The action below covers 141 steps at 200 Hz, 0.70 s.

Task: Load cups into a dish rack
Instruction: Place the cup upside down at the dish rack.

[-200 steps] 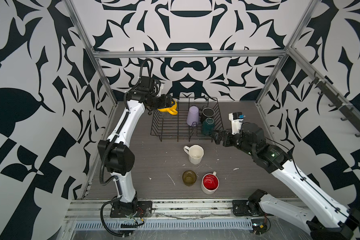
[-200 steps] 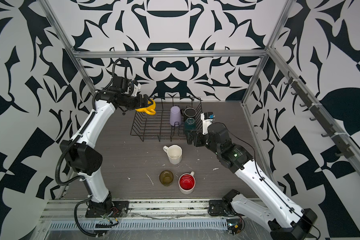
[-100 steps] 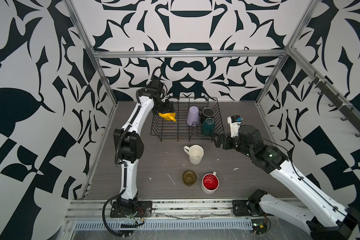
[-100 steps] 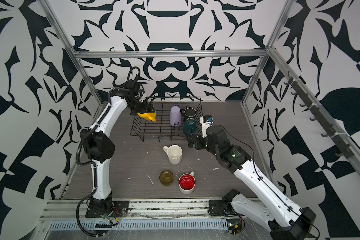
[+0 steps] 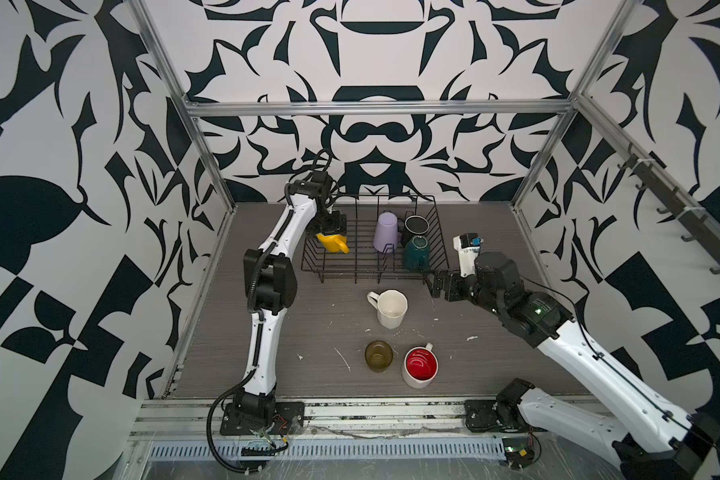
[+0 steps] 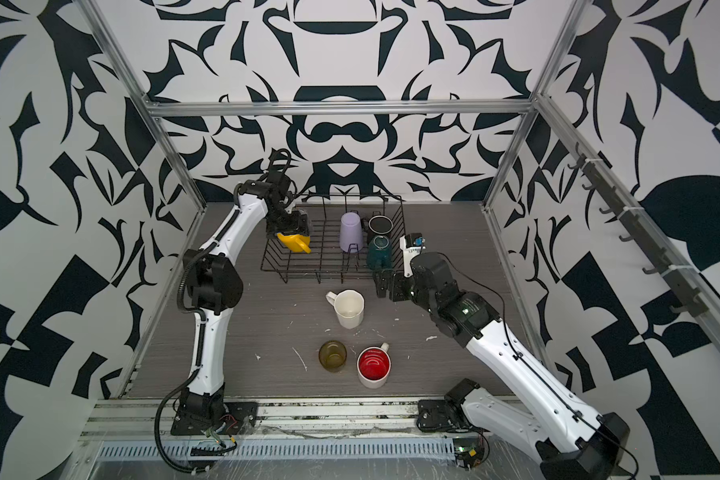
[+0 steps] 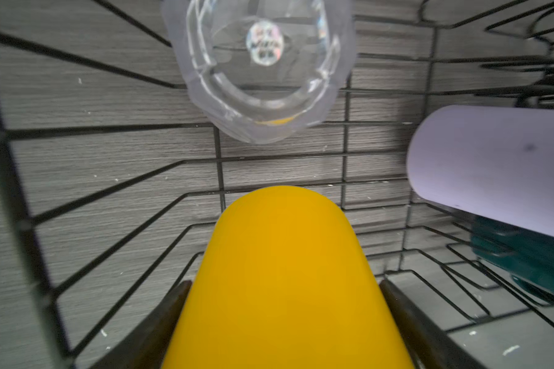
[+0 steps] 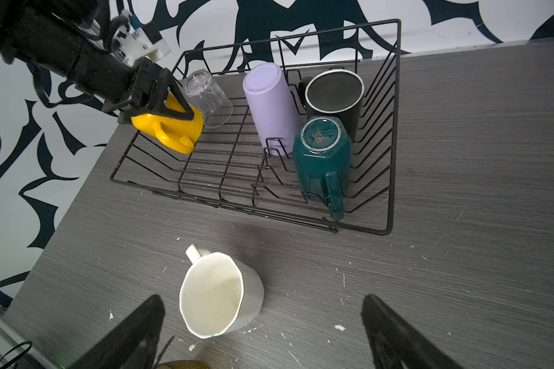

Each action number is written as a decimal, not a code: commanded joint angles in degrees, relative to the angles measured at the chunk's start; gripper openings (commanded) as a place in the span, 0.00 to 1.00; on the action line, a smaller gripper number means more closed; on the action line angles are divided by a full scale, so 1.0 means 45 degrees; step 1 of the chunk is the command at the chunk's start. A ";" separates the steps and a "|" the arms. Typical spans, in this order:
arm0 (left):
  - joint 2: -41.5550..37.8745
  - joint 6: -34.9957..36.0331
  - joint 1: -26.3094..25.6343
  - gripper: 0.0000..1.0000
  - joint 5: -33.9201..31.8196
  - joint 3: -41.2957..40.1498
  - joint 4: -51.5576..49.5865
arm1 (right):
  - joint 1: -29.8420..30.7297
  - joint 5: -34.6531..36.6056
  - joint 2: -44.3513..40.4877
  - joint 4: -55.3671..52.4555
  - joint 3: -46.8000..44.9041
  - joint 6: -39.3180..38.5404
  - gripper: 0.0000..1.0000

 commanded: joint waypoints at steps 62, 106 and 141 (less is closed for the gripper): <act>0.0953 -0.0353 -0.0017 0.10 -0.0819 0.0722 -0.0490 | -0.0074 0.0003 -0.0319 0.0114 -0.0372 0.0121 0.98; 0.1345 -0.0576 -0.0005 0.31 -0.1040 0.0698 -0.0345 | -0.0079 -0.0063 -0.0360 0.0179 -0.0519 0.0247 0.98; 0.1462 -0.0796 0.0001 0.44 -0.1091 0.0469 0.0034 | -0.0066 -0.0083 -0.0402 0.0172 -0.0604 0.0308 0.98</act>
